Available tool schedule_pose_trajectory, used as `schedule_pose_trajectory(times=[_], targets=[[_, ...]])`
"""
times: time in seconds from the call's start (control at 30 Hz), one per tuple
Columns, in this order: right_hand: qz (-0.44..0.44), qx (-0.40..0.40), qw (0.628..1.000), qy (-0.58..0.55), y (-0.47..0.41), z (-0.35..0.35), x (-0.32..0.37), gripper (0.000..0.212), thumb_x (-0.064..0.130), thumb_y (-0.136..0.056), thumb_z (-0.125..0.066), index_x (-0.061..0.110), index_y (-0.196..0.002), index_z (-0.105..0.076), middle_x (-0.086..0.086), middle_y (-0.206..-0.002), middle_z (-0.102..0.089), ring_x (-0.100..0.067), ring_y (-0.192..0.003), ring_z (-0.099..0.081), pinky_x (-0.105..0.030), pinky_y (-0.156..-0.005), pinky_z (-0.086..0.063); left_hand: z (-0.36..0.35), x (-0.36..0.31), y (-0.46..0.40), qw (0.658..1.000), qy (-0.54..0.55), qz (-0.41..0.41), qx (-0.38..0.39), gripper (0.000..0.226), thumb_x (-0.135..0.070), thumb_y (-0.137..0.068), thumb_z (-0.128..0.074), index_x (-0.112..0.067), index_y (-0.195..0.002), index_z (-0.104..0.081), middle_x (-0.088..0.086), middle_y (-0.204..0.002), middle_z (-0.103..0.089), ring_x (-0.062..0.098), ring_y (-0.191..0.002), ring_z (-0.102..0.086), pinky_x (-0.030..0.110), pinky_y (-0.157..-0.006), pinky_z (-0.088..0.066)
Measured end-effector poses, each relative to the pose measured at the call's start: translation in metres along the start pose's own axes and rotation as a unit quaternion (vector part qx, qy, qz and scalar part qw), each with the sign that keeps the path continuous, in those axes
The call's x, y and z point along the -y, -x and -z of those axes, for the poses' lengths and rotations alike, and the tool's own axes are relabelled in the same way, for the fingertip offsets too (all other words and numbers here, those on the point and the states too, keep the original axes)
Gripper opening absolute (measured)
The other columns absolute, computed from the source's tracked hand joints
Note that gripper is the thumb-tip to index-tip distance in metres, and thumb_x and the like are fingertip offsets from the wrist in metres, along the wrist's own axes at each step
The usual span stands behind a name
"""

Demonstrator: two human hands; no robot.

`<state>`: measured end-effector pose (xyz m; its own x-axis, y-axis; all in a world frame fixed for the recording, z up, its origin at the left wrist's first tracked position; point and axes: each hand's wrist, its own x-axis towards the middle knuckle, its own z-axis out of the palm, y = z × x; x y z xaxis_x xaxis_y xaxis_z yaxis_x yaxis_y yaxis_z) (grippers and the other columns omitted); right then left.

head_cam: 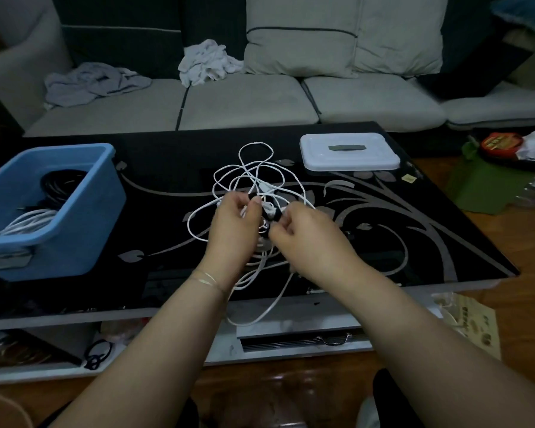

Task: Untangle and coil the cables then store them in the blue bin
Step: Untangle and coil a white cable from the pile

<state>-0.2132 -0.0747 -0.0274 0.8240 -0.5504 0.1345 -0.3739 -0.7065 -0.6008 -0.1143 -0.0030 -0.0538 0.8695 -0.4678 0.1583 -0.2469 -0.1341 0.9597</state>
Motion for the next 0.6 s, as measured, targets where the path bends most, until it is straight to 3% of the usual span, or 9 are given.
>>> schedule_pose_trajectory(times=[0.13, 0.23, 0.3, 0.4, 0.47, 0.53, 0.6], targets=[[-0.001, 0.140, 0.985, 0.096, 0.005, 0.005, 0.004, 0.023, 0.031, -0.089, -0.049, 0.011, -0.080, -0.056, -0.003, -0.067, -0.059, -0.025, -0.066, -0.064, -0.030, -0.064, -0.049, 0.011, -0.004, -0.004, 0.992, -0.114, -0.049, -0.013, 0.020, -0.027, -0.097, -0.052, -0.022, -0.079, -0.045, -0.008, -0.069, -0.049, 0.006, -0.061, -0.044, 0.020, -0.055, -0.034], [-0.009, 0.191, 0.975, 0.109, 0.001, 0.013, -0.001, 0.039, 0.049, -0.087, -0.054, 0.017, -0.066, -0.049, 0.003, -0.052, -0.057, -0.013, -0.049, -0.057, -0.026, -0.055, -0.042, 0.010, -0.005, -0.002, 0.991, -0.118, -0.041, 0.048, 0.023, -0.027, -0.096, -0.054, -0.022, -0.076, -0.045, -0.007, -0.064, -0.046, 0.009, -0.057, -0.041, 0.027, -0.056, -0.034], [-0.018, 0.161, 0.985, 0.053, -0.003, 0.021, -0.006, 0.051, 0.062, -0.079, -0.061, 0.017, -0.061, -0.045, 0.005, -0.049, -0.049, -0.014, -0.047, -0.047, -0.028, -0.055, -0.035, 0.012, -0.007, -0.001, 0.992, -0.075, -0.015, 0.100, 0.022, -0.025, -0.096, -0.055, -0.020, -0.076, -0.046, -0.007, -0.058, -0.046, 0.010, -0.052, -0.039, 0.027, -0.052, -0.033], [-0.006, -0.003, 0.991, -0.130, -0.009, 0.035, -0.013, 0.044, 0.053, -0.070, -0.074, 0.019, -0.064, -0.047, 0.007, -0.053, -0.044, -0.007, -0.047, -0.039, -0.024, -0.050, -0.034, 0.017, -0.014, 0.001, 0.984, 0.020, 0.019, 0.178, 0.023, -0.019, -0.098, -0.053, -0.015, -0.077, -0.045, -0.011, -0.045, -0.043, 0.004, -0.040, -0.034, 0.019, -0.042, -0.031], [0.009, -0.020, 0.976, -0.216, -0.011, 0.043, -0.017, 0.038, 0.047, -0.067, -0.078, 0.021, -0.079, -0.053, 0.011, -0.067, -0.053, 0.004, -0.055, -0.047, -0.013, -0.056, -0.039, 0.020, -0.019, 0.003, 0.975, 0.047, 0.027, 0.217, 0.022, -0.017, -0.098, -0.051, -0.014, -0.077, -0.044, -0.010, -0.046, -0.044, 0.005, -0.040, -0.034, 0.017, -0.041, -0.029], [0.005, 0.090, 0.961, -0.262, -0.014, 0.045, -0.022, 0.056, 0.047, -0.060, -0.078, 0.024, -0.105, -0.055, 0.013, -0.095, -0.063, 0.007, -0.085, -0.059, -0.013, -0.077, -0.047, 0.022, -0.022, 0.006, 0.965, 0.076, 0.030, 0.248, 0.022, -0.015, -0.099, -0.049, -0.013, -0.078, -0.043, -0.009, -0.047, -0.043, 0.004, -0.040, -0.032, 0.015, -0.039, -0.027], [-0.015, 0.206, 0.932, -0.297, -0.014, 0.040, -0.027, 0.066, 0.036, -0.059, -0.081, 0.026, -0.117, -0.051, 0.005, -0.108, -0.067, -0.001, -0.097, -0.064, -0.022, -0.086, -0.050, 0.022, -0.026, 0.010, 0.959, 0.089, 0.026, 0.267, 0.022, -0.013, -0.099, -0.048, -0.013, -0.078, -0.044, -0.007, -0.049, -0.043, 0.004, -0.039, -0.033, 0.014, -0.039, -0.029]])
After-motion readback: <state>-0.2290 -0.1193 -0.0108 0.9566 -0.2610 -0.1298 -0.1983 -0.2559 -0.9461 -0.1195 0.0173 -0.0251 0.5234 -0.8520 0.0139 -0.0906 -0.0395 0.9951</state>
